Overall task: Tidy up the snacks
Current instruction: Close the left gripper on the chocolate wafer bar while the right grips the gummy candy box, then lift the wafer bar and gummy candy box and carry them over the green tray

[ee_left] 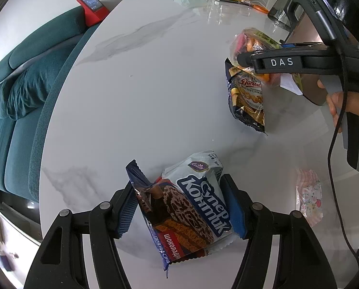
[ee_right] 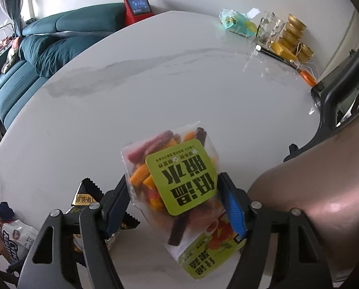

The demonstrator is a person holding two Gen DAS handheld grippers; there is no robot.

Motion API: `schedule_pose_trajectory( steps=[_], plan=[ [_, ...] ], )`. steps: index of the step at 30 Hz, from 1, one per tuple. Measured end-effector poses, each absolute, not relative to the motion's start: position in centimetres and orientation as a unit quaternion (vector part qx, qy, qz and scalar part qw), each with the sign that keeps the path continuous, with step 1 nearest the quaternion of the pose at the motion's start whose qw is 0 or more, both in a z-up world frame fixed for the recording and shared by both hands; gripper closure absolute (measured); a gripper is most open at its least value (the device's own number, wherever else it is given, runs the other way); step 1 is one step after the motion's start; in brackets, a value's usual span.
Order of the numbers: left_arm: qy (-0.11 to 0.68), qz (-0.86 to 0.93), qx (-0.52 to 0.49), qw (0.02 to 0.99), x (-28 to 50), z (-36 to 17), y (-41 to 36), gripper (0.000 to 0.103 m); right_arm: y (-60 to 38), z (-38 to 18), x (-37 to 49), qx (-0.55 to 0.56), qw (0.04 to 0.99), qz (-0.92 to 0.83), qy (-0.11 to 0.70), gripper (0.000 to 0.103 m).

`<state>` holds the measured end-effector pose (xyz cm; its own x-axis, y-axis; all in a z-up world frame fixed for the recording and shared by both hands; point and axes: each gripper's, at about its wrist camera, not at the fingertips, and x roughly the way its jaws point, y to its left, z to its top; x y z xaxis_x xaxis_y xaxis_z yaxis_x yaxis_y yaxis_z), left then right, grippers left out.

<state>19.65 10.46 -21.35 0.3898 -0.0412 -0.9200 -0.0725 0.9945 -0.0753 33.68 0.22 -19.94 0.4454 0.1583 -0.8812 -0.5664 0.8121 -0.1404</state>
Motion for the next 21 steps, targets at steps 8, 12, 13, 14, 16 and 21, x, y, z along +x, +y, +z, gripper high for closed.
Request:
schedule_pose_trajectory(
  steps=[8,12,13,14,16,21],
  plan=[
    [0.551,0.009,-0.057,0.832,19.7,-21.3,10.5,0.043,-0.8,-19.3,32.6,-0.173,0.829,0.242,0.474,0.038],
    [0.55,0.008,-0.064,0.832,19.7,-21.3,10.9,0.043,-1.1,-19.0,32.0,-0.165,0.831,0.25,0.468,0.039],
    [0.55,0.008,-0.065,0.832,19.7,-21.3,11.0,0.044,-1.3,-18.8,31.9,-0.16,0.832,0.251,0.467,0.039],
    [0.55,0.007,-0.067,0.832,19.7,-21.3,11.1,0.045,-1.5,-18.6,31.7,-0.156,0.834,0.252,0.466,0.038],
    [0.549,0.007,-0.069,0.833,19.6,-21.3,11.2,0.047,-1.9,-17.9,31.4,-0.145,0.838,0.253,0.461,0.038],
    [0.546,0.002,-0.063,0.835,19.3,-20.9,10.5,0.05,-3.3,-15.5,29.6,-0.122,0.847,0.263,0.446,0.038]
  ],
)
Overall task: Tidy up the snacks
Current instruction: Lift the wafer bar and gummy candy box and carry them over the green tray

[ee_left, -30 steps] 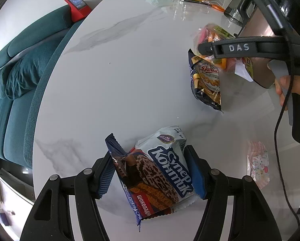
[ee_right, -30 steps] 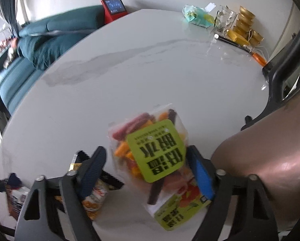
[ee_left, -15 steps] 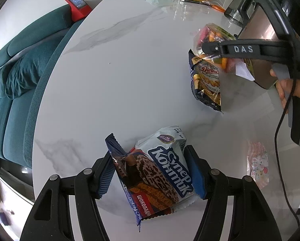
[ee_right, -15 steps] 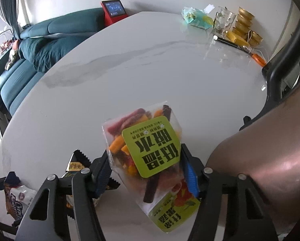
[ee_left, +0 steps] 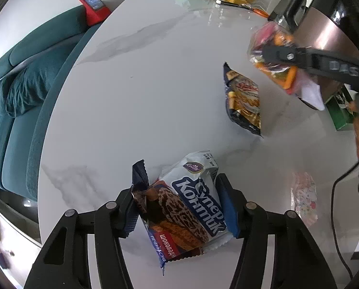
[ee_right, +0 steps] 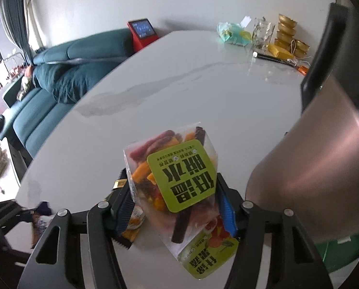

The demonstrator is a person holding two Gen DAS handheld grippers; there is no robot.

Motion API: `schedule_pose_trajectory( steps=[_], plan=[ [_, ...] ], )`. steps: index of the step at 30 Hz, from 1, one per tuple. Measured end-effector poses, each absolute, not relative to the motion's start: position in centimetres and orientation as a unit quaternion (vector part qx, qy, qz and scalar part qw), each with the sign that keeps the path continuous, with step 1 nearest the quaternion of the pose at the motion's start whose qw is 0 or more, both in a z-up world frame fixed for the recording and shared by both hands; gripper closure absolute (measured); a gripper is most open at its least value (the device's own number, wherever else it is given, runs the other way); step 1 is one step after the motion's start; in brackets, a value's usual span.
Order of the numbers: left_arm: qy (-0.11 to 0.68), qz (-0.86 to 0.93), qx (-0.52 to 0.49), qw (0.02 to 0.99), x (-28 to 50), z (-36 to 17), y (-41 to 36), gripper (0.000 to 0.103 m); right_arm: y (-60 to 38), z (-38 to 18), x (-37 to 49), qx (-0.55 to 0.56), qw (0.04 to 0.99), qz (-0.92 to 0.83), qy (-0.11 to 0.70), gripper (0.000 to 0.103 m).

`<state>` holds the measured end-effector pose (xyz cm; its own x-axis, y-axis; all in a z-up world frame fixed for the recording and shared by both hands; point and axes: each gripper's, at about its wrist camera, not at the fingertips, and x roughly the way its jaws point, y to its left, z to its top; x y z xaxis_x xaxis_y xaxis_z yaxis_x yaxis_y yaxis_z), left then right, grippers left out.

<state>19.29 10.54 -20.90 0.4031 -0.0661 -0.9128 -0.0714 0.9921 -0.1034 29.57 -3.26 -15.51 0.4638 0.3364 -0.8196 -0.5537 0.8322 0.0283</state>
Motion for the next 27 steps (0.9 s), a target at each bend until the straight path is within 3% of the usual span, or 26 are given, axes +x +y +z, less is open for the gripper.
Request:
schedule_pose_trajectory(
  steps=[18,27],
  plan=[
    [0.529,-0.035,-0.043,0.847,16.8,-17.9,6.8,0.051,-11.1,-12.6,22.6,-0.053,0.856,0.252,0.449,0.038],
    [0.524,-0.088,-0.007,0.847,16.8,-16.6,-1.3,0.051,-19.8,-12.2,19.4,-0.02,0.861,0.214,0.461,0.038]
  ],
)
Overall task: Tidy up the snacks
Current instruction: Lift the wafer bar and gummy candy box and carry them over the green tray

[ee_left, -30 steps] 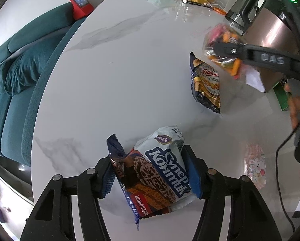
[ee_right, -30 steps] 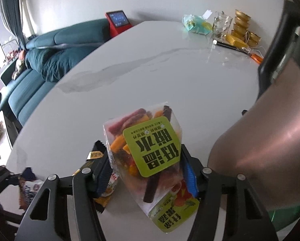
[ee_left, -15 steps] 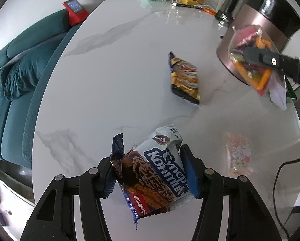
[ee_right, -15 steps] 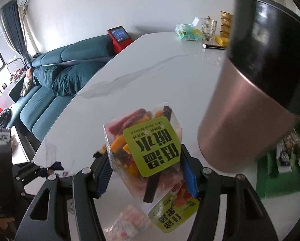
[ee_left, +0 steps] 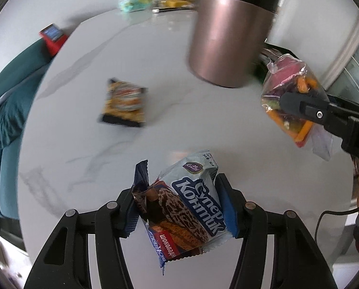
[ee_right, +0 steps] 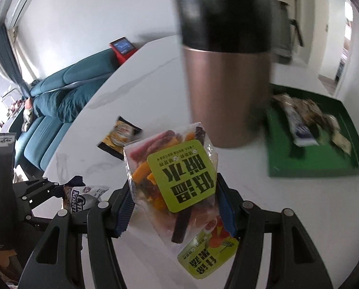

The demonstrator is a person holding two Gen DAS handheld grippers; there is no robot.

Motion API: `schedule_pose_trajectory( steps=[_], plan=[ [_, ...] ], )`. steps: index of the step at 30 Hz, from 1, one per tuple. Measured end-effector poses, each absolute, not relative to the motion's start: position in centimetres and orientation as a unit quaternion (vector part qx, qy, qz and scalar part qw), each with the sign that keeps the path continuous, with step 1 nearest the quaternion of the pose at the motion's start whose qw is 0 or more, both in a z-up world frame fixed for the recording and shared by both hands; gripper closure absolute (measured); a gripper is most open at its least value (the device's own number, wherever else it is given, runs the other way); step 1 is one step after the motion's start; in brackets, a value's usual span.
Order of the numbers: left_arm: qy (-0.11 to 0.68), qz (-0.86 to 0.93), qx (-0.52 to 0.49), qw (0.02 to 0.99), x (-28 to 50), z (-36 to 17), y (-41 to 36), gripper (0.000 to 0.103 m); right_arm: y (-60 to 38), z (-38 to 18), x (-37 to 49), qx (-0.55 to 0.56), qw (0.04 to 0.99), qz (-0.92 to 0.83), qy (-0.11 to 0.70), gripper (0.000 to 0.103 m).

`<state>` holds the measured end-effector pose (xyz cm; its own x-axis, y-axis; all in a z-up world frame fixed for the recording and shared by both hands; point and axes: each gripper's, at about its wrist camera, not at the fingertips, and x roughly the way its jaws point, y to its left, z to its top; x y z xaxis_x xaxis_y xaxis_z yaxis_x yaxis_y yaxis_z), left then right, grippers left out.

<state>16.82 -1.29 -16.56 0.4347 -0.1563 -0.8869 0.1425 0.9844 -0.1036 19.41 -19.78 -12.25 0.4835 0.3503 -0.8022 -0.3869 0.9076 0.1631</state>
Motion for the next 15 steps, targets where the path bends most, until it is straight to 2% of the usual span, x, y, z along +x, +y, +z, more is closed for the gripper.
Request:
schedule_pose_trajectory(
  steps=[15],
  plan=[
    [0.509,-0.129,0.005,0.851,18.8,-15.0,-17.6,0.051,-37.1,-11.2,18.0,0.009,0.871,0.141,0.47,0.038]
  ],
)
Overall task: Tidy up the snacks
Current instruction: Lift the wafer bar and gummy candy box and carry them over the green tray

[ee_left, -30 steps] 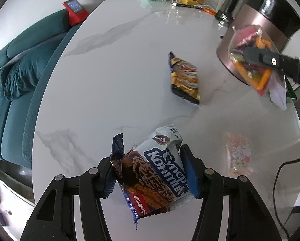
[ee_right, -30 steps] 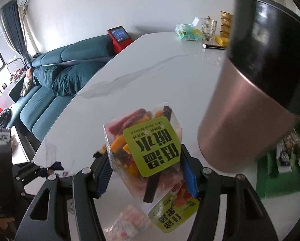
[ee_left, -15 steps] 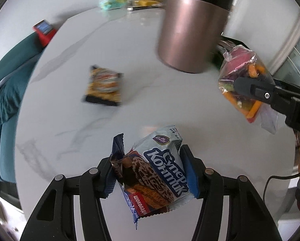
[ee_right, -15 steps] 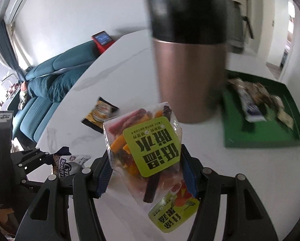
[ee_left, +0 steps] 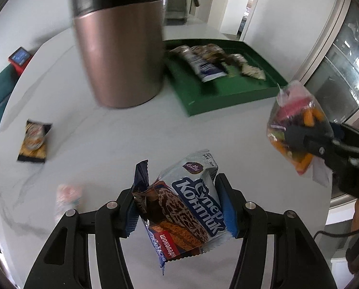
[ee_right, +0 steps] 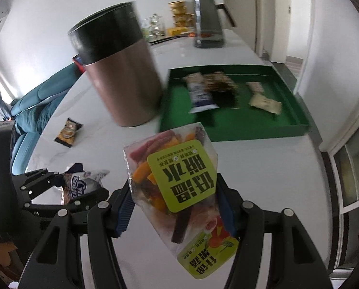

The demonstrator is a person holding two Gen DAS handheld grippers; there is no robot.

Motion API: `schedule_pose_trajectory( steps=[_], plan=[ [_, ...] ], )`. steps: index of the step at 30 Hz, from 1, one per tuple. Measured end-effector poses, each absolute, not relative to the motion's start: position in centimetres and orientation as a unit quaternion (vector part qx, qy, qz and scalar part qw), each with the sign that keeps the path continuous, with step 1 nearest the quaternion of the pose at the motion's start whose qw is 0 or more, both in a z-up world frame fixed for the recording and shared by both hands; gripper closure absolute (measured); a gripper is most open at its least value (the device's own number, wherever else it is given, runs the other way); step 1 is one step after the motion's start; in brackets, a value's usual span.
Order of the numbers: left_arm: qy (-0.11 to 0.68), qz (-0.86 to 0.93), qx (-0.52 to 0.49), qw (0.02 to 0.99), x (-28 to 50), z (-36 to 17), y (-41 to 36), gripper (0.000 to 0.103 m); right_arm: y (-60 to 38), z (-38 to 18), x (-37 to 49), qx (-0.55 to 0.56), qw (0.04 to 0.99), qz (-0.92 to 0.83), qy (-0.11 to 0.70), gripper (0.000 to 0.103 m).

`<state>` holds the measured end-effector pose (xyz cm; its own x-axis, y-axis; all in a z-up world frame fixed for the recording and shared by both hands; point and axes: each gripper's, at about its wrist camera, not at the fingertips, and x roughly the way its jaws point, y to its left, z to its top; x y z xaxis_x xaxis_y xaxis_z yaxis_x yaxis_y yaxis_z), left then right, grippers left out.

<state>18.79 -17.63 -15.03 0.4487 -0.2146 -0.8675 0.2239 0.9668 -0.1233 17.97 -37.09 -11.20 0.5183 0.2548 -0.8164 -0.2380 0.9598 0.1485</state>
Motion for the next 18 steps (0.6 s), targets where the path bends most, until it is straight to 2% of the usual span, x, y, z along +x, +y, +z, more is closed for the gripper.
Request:
schedule_pose_trajectory(
  steps=[11,18],
  plan=[
    [0.484,-0.113,-0.008,0.868,23.8,-13.3,-26.8,0.051,-46.2,-10.1,22.1,0.0,0.878,0.131,0.46,0.038],
    [0.47,-0.093,-0.016,0.878,28.1,-11.7,-29.1,0.051,-49.0,-8.6,27.3,-0.008,0.884,0.133,0.448,0.038]
  ],
)
